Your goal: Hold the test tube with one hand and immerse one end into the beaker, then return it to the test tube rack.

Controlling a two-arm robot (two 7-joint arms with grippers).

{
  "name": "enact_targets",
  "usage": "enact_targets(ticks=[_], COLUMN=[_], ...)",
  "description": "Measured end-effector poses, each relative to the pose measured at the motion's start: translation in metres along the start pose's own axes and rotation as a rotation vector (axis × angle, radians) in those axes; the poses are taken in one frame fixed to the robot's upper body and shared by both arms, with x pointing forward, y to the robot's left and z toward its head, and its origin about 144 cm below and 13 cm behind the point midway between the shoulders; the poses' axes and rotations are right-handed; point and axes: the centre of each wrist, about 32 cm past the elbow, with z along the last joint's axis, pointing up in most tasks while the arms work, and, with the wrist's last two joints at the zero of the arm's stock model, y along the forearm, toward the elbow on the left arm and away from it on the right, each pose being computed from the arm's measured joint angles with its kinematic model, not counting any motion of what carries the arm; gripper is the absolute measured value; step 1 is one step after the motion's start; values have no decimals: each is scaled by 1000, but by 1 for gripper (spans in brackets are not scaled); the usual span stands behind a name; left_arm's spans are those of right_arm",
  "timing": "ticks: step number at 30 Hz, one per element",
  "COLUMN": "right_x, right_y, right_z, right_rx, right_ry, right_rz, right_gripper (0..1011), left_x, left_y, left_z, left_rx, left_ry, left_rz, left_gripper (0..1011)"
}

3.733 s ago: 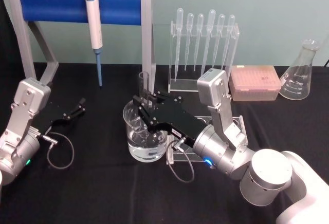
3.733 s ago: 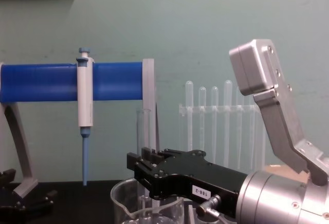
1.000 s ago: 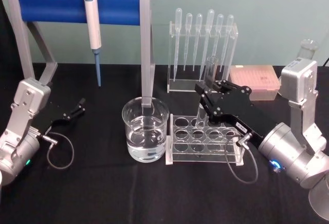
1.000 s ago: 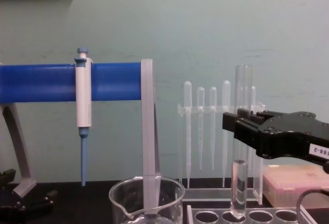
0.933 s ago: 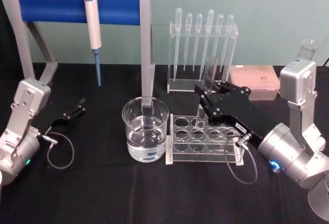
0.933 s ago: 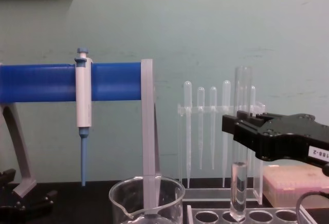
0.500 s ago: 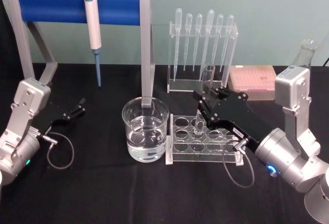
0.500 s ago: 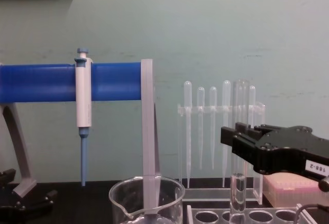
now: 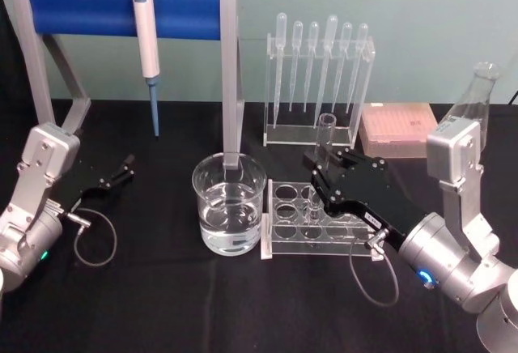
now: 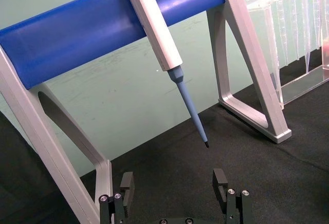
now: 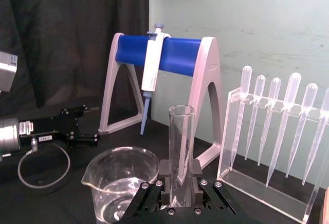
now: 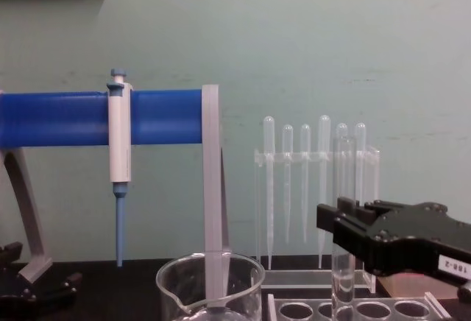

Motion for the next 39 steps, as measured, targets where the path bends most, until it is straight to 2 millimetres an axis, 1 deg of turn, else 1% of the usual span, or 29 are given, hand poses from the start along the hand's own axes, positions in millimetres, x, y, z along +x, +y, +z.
enact_targets(ticks=[28,39], right_x=[-6,-8], right_y=[-5,-7], right_z=[-22,-28], right_rx=[-30,-35], right_ry=[2,6], right_rz=[0,0], right_gripper=[228,227], left_x=[0,0], left_y=[0,0], left_z=[0,0], left_rx=[0,0], left_ry=[0,0], left_rz=[0,0], left_gripper=[1000,1000])
